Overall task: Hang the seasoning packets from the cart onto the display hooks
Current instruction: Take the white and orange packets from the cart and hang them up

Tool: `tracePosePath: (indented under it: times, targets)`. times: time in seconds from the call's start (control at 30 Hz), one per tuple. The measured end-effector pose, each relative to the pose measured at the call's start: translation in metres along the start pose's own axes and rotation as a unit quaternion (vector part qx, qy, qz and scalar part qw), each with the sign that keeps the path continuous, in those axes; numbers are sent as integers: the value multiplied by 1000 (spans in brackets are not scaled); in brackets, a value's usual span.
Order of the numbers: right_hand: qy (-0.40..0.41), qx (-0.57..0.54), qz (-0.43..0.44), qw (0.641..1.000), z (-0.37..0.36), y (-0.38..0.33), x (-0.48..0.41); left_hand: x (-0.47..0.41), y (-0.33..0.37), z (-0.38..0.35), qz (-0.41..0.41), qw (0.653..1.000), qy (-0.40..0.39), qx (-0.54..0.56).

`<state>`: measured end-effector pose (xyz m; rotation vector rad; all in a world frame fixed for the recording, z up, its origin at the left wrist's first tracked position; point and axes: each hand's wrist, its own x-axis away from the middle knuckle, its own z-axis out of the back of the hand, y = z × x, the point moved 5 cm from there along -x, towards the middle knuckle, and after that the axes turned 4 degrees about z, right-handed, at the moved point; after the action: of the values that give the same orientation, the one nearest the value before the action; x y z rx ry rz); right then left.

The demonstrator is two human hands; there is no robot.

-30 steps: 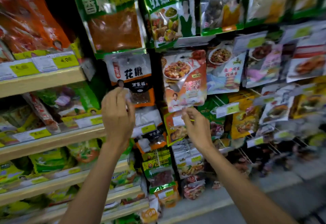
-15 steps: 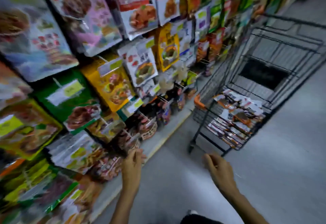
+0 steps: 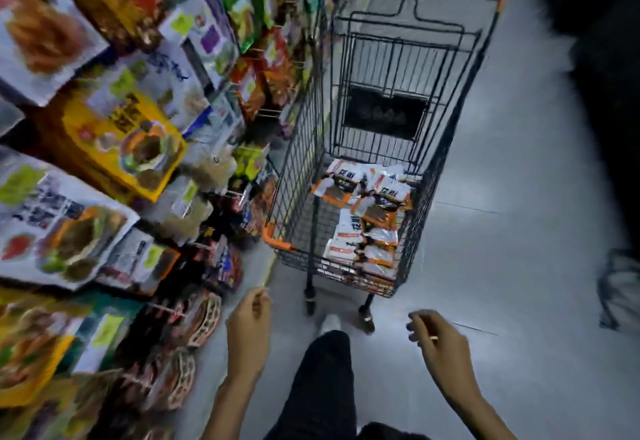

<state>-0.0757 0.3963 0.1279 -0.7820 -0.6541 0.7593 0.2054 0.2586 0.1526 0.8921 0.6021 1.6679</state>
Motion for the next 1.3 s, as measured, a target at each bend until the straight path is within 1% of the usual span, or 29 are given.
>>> tracePosePath:
  times: [0.13,0.27,0.33,0.4,0.47,0.57,0.67,0.73,0.87,0.97,1.03,1.13,1.2,1.3]
  targets:
    - [31,8,-27,999,-4,-17,-64,-73,40,-22,-42,998,-29,-48]
    - [77,5,-23,997,-11,-37,-132,-146,76,-47,-81,991,-69,-84]
    - [86,-11,-31,996,-19,-41,-166,-180,94,-57,-104,987,-74,-96]
    - [93,-17,-41,995,-30,-40,-200,-214,109,-65,-135,982,-62,-120]
    - [96,-25,-56,993,-43,-35,-237,-249,120,-76,-161,974,-44,-156]
    - [102,-30,-89,990,-66,-16,-293,-302,132,-96,-173,965,-18,-197]
    - [104,-43,-130,985,-92,15,-344,-352,138,-126,-161,957,-28,-241]
    - [91,-68,-173,978,-112,41,-374,-378,141,-148,-151,959,-46,-237]
    - [71,-84,-266,958,-145,95,-414,-412,142,-179,-173,960,-59,-211]
    - [78,-97,-305,944,-162,123,-429,-423,137,-184,-180,962,-32,-203]
    - [76,-88,-317,941,-173,133,-437,-425,135,-183,-194,961,-19,-195]
    - [55,-37,-334,940,-182,144,-448,-424,136,-183,-222,959,-6,-177]
    - [69,-48,-344,935,-185,144,-453,-424,137,-183,-233,958,0,-169]
    - [112,-90,-359,922,-185,139,-456,-426,136,-182,-244,956,-9,-164]
